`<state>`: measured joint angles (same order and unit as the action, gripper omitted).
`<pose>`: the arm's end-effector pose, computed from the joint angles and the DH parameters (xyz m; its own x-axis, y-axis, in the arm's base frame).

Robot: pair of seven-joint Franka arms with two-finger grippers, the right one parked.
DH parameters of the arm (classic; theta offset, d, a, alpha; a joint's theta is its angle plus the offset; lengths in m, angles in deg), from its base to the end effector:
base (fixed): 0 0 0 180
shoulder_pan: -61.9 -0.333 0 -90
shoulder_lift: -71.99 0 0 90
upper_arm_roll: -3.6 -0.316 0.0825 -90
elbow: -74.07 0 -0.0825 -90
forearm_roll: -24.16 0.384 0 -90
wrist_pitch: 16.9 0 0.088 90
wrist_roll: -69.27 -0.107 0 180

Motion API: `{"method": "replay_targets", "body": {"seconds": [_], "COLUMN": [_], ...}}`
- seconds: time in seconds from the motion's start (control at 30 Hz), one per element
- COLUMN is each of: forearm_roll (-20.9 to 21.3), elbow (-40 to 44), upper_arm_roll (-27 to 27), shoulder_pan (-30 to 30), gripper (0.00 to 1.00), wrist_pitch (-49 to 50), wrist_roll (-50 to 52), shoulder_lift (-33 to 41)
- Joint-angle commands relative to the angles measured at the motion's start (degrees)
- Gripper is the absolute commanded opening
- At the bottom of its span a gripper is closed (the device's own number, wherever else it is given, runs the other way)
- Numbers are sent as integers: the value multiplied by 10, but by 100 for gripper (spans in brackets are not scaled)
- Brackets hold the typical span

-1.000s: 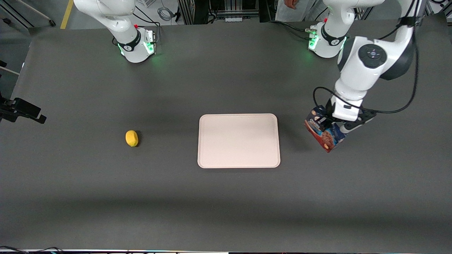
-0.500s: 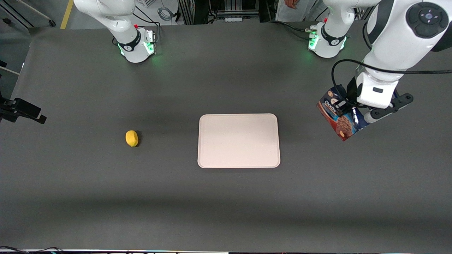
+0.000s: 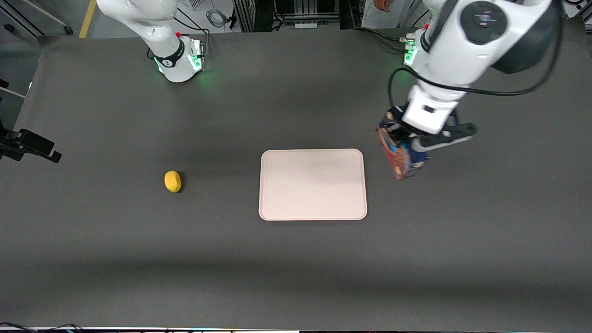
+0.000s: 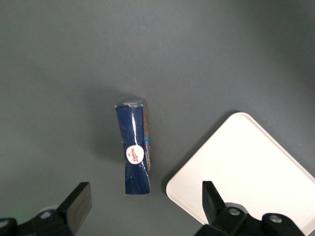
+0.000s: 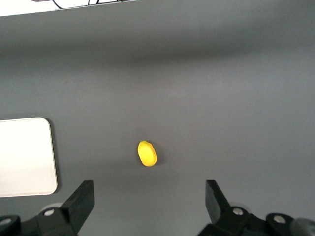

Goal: Place cookie box on tray

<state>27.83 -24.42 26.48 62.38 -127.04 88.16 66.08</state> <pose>0.5596 -0.2270 0.5303 0.9898 -0.0913 0.1095 -0.0934 -0.9955 0.0141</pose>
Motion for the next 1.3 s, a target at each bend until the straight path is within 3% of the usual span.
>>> {"method": "replay_targets", "body": {"seconds": [0.0,0.5,1.27], "forearm_roll": [-13,-13,-5], "elbow": [-17,-50,-53], "upper_arm_roll": [-63,-167,-202], "shoulder_pan": [6,7,7], "gripper": [100,100,100], "wrist_pitch": [33,63,67], "wrist_roll": [-54,-79,-78], "shoulder_lift": [57,142,150]}}
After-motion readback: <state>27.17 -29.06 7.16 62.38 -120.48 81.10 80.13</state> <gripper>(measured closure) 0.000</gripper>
